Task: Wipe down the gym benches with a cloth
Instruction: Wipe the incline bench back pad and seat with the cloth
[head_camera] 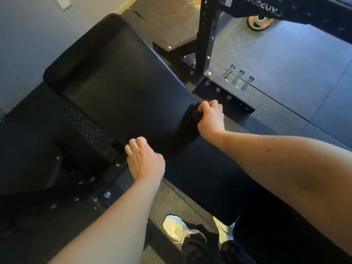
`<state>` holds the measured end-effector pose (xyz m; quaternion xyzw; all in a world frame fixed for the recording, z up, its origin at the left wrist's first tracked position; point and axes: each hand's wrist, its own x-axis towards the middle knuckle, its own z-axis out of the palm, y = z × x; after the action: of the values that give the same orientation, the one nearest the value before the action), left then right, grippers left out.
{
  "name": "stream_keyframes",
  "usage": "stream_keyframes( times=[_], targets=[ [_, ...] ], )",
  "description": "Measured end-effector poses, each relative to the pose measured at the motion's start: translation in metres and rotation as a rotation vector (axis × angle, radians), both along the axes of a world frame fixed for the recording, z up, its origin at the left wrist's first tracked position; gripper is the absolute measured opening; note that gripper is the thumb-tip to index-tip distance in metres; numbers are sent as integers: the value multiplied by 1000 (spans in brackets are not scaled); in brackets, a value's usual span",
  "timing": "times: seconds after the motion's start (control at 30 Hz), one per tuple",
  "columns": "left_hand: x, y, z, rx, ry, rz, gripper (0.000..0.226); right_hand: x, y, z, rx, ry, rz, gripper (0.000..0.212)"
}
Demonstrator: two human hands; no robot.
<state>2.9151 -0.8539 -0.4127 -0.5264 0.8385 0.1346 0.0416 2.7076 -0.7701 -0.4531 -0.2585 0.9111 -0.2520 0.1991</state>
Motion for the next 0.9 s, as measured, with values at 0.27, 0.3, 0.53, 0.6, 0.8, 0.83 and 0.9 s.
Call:
stream_keyframes(
  times=[0.27,0.3,0.53,0.6,0.8,0.83,0.9],
  targets=[
    [1,6,-8,-51,-22,-12,56,64,-72,26,-254,78,239,35],
    [0,7,-9,-57,-26,-9,56,67,-72,23,-255,78,248,34],
    [-7,7,-9,-52,-69,8,55,34,16,-17,-70,-36,-167,45],
    [-6,7,-9,-52,-68,7,56,31,38,-24,-38,-82,-197,44],
    [1,2,-6,-27,-64,-45,57,51,-4,-2,1,-70,-326,44],
    [1,1,-6,-21,-56,-47,56,60,-17,4,-53,-54,-263,40],
    [0,1,-5,-20,-51,-49,54,80,-42,15,-178,-23,-58,33]
  ],
)
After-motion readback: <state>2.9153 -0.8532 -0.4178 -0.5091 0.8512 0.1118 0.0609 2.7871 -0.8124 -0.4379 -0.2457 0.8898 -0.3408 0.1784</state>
